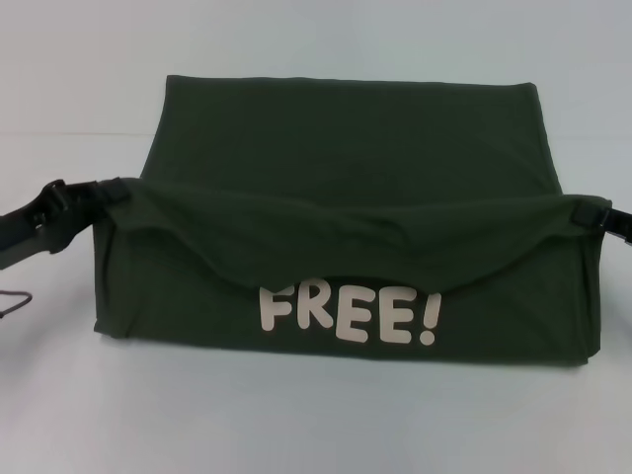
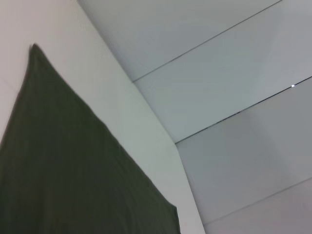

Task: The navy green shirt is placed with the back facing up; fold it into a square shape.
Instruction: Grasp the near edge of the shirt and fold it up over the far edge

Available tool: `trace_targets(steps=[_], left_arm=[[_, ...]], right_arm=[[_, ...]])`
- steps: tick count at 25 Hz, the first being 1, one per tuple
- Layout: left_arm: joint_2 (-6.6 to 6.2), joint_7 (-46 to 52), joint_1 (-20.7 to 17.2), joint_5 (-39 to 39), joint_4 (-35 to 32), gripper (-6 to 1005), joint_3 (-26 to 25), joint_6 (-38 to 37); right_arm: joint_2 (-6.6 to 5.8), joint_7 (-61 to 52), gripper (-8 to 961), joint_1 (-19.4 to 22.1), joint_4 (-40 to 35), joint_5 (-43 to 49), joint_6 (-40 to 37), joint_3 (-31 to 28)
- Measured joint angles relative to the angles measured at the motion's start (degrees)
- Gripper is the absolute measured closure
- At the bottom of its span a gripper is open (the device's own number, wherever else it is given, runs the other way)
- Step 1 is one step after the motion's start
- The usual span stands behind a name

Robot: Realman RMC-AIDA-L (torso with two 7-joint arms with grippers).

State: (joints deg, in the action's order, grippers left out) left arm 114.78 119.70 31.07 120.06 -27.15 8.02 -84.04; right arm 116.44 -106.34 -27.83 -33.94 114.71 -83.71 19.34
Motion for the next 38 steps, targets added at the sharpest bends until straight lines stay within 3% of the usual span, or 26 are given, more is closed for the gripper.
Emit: trace_targets(steps=[14, 28, 38], left_arm=[[1.22, -4.80, 4.29, -4.29, 0.01, 977, 0.34, 5.14], [5.14, -11.08, 5.20, -6.36, 0.09, 976, 0.42, 14.28], [6.45, -13.61, 5.72, -6.93, 0.71, 976, 0.43, 18.03]], right_arm=[[0.18, 1.12, 878, -3.04, -0.03, -2.73, 4.98, 0.50], [1.23, 1.85, 845, -3.46, 2.03, -2.58, 13.18, 2.21], [1.95, 1.89, 821, -4.42, 4.39, -2.80, 18.50, 2.20]])
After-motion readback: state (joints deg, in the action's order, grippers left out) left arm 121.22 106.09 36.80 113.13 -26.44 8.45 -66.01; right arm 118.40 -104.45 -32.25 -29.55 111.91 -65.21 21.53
